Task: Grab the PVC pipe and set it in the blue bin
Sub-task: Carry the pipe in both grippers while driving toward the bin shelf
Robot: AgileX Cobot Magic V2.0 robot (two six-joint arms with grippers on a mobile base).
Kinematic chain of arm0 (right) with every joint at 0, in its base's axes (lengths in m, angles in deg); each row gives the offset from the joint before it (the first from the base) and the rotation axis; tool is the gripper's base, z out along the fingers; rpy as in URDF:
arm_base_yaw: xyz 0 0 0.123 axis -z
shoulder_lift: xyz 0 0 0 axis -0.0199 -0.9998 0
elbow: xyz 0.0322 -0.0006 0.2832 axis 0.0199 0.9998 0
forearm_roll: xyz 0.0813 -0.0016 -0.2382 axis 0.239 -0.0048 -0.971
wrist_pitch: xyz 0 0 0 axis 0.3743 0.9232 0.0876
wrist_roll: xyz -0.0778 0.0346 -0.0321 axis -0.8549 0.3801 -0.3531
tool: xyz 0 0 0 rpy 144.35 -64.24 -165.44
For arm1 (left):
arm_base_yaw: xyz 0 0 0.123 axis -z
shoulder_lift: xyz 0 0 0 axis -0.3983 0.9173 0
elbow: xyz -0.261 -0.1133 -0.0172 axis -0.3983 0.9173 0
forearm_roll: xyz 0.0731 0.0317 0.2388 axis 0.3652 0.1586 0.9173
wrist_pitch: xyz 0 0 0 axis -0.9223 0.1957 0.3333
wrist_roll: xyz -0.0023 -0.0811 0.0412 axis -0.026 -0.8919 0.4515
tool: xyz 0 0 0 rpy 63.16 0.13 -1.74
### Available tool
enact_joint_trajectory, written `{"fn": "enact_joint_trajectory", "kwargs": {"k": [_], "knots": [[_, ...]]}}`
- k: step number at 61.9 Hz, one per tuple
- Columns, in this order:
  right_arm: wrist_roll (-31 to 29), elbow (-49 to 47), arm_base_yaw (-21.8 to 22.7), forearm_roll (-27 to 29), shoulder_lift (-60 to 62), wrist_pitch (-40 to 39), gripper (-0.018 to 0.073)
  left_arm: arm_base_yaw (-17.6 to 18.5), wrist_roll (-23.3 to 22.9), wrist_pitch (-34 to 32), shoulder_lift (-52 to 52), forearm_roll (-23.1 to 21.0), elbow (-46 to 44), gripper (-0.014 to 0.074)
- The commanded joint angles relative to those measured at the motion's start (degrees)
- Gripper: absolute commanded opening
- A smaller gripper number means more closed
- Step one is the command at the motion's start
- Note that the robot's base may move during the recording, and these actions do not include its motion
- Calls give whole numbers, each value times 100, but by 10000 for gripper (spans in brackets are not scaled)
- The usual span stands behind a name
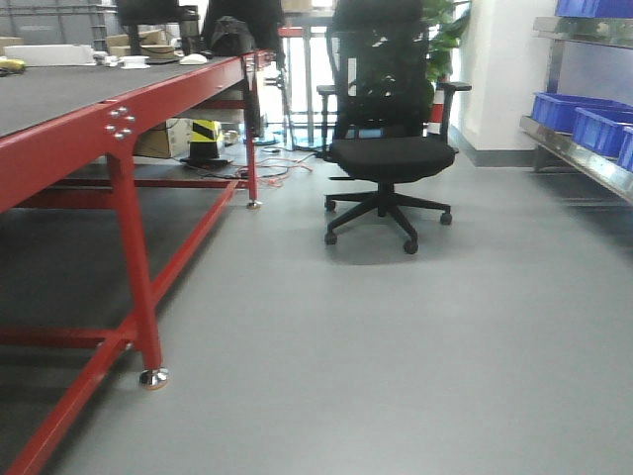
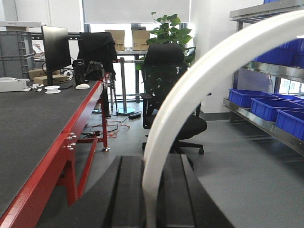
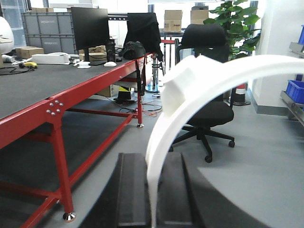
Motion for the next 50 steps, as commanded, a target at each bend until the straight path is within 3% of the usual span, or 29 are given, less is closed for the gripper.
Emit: {"fn": "enact_joint_trajectory", "kwargs": {"k": [1, 50], "knots": [[-15, 2, -4, -69, 22, -141, -155, 31, 0, -162, -22, -2, -18, -111], [-15, 2, -4, -69, 22, -154, -155, 31, 0, -162, -22, -2, -18, -111]]}}
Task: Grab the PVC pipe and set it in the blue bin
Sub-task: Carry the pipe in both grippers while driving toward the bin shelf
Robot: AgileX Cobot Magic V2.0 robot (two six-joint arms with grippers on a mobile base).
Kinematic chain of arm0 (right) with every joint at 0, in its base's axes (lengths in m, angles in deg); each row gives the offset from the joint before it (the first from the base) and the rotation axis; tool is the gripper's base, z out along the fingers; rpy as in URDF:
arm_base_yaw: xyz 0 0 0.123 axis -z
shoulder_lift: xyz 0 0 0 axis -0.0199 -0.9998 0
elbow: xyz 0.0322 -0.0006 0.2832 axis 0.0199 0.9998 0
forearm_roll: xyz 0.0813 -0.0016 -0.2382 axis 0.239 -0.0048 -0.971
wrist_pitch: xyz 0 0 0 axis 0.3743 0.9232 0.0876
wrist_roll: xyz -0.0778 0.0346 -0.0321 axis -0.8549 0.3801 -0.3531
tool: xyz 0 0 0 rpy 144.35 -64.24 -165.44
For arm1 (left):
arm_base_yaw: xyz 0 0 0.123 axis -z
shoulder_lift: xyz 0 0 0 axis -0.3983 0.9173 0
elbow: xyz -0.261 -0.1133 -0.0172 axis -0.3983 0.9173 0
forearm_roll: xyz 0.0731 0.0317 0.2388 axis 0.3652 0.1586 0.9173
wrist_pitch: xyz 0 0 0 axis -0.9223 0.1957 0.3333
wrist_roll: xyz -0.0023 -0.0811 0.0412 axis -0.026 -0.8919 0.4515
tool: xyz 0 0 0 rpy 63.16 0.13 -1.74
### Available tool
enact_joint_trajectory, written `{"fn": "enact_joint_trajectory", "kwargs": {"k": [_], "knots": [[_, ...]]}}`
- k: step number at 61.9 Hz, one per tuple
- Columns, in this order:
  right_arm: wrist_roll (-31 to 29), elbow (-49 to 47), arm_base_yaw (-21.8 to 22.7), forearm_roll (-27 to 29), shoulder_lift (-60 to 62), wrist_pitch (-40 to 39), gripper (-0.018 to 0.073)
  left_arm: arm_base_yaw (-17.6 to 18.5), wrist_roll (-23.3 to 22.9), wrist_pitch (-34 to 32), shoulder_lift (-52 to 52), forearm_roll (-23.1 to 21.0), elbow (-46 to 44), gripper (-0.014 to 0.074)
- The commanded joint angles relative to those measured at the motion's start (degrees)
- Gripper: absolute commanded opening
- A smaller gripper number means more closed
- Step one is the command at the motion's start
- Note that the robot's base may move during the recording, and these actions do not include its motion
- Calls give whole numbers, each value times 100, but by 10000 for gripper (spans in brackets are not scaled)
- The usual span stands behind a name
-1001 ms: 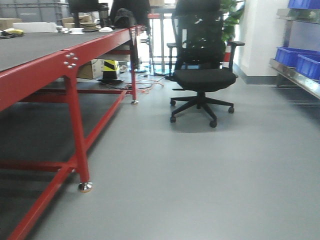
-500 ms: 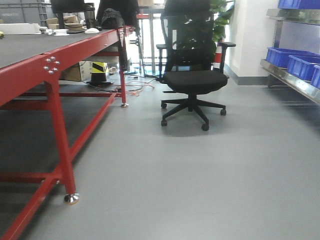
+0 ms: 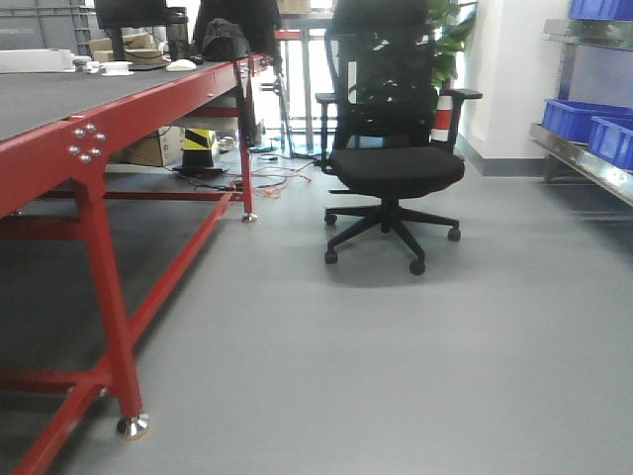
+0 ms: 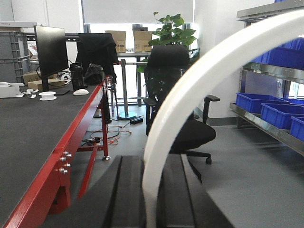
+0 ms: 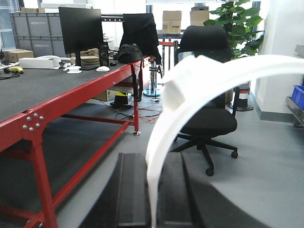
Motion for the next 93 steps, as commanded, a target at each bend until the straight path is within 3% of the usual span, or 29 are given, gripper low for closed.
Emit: {"fn": "enact_joint_trajectory", "kwargs": {"k": [1, 93], "knots": [[-15, 2, -4, -69, 22, -154, -155, 31, 0, -162, -22, -2, -18, -111], [-15, 2, -4, -69, 22, -154, -155, 31, 0, -162, -22, -2, -18, -111]]}}
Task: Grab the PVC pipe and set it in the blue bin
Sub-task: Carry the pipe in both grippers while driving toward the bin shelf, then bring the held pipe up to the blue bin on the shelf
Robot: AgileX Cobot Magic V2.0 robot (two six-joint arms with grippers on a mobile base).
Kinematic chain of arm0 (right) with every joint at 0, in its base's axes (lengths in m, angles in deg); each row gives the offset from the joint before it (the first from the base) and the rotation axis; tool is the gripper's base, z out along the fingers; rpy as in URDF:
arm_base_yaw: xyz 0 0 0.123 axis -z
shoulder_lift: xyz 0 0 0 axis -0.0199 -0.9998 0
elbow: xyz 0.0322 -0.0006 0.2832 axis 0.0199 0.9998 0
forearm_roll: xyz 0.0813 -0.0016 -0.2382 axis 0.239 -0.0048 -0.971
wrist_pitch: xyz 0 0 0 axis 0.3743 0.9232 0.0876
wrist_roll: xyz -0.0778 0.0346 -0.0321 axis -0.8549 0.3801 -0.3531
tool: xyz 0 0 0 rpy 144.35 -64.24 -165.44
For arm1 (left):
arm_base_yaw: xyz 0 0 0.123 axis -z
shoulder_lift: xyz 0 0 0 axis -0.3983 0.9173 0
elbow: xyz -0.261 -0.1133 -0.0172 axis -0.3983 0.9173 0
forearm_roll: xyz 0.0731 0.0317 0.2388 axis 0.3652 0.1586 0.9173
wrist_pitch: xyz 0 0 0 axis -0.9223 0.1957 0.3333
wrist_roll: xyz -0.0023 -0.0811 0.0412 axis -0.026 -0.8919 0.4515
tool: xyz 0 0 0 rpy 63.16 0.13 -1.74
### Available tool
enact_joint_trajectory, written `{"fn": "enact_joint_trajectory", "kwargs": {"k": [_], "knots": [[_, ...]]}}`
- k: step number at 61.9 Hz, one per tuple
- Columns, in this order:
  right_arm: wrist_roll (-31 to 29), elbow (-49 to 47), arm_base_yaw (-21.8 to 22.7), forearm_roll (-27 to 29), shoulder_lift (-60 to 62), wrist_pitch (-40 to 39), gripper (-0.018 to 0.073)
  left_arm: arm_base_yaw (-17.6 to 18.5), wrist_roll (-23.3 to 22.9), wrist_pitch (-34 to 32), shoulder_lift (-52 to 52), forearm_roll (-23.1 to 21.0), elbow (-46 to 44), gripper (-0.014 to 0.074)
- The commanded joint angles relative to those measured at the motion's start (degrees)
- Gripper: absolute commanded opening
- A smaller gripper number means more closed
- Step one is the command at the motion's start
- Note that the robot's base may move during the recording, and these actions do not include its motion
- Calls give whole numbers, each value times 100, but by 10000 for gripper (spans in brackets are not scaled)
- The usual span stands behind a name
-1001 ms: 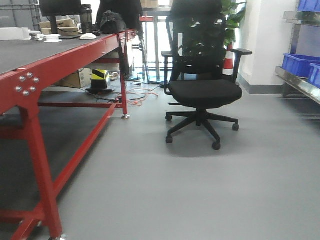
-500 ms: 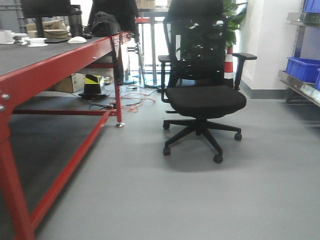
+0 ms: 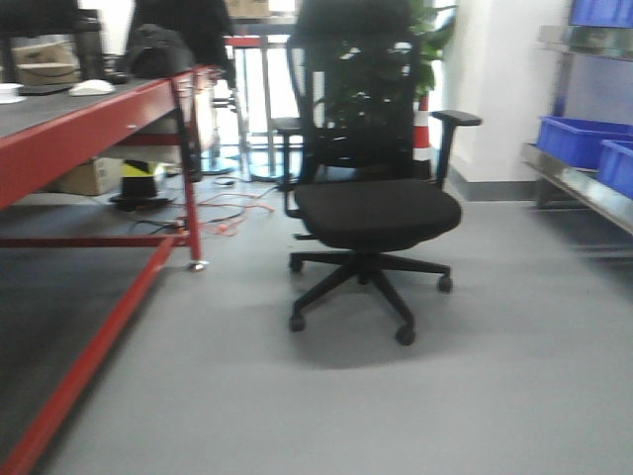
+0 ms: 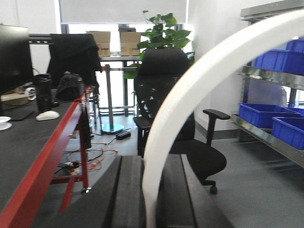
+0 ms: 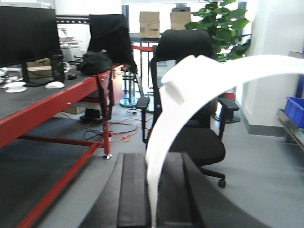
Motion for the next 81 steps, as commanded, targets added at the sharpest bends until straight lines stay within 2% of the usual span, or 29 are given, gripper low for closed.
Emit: {"fn": "enact_joint_trajectory", "kwargs": {"k": [1, 81], "knots": [[-15, 2, -4, -69, 22, -144, -155, 31, 0, -162, -22, -2, -18, -111], [-15, 2, -4, -69, 22, -144, -155, 31, 0, -172, -22, -2, -18, -111]]}}
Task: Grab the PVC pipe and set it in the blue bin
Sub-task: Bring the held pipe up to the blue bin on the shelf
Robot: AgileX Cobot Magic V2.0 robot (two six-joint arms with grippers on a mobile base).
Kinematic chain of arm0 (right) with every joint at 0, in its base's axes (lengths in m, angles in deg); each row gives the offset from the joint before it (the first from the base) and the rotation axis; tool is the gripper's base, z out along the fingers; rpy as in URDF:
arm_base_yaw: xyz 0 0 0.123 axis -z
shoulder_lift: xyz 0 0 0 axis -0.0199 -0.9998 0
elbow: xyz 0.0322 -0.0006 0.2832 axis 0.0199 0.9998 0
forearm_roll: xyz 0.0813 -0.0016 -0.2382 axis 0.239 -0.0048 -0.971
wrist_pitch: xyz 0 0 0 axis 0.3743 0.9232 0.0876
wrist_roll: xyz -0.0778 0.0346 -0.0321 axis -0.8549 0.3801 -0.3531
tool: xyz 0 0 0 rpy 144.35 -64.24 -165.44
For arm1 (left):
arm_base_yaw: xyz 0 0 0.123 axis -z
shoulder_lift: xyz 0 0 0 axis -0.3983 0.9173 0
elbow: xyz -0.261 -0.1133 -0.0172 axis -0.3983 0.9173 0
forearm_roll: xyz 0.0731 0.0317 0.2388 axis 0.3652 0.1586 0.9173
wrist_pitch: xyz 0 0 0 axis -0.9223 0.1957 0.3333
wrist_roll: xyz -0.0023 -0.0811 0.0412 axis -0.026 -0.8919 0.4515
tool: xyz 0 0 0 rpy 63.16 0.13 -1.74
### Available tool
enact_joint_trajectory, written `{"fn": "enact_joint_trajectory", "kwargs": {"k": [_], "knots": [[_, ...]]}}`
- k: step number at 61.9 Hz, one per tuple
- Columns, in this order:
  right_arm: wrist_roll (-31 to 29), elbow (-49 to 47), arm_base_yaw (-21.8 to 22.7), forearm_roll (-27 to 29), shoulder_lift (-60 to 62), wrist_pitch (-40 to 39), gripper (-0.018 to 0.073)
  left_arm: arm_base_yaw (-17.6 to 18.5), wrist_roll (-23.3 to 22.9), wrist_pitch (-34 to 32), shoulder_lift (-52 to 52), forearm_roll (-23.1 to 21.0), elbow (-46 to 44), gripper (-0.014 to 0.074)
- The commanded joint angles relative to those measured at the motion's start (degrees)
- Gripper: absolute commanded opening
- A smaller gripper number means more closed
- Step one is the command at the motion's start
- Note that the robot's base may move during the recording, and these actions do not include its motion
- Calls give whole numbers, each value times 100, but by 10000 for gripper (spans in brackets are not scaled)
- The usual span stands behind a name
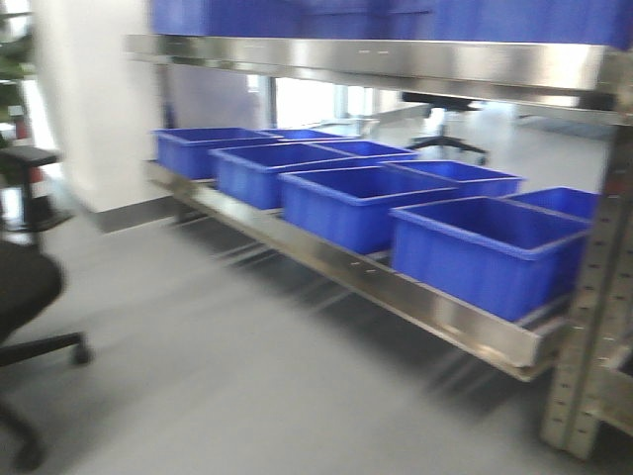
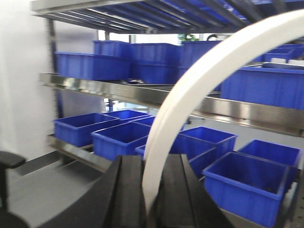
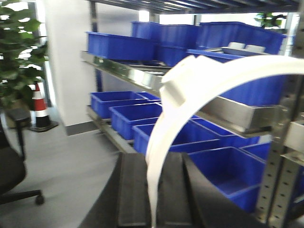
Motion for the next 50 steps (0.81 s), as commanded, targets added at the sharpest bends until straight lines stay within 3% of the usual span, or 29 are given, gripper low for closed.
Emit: {"fn": "enact_joint_trajectory", "kwargs": {"k": [1, 50], "knots": [[-15, 2, -4, -69, 22, -144, -155, 31, 0, -172, -22, -2, -18, -111], [-15, 2, -4, -69, 22, -144, -155, 31, 0, -172, -22, -2, -18, -111]]}}
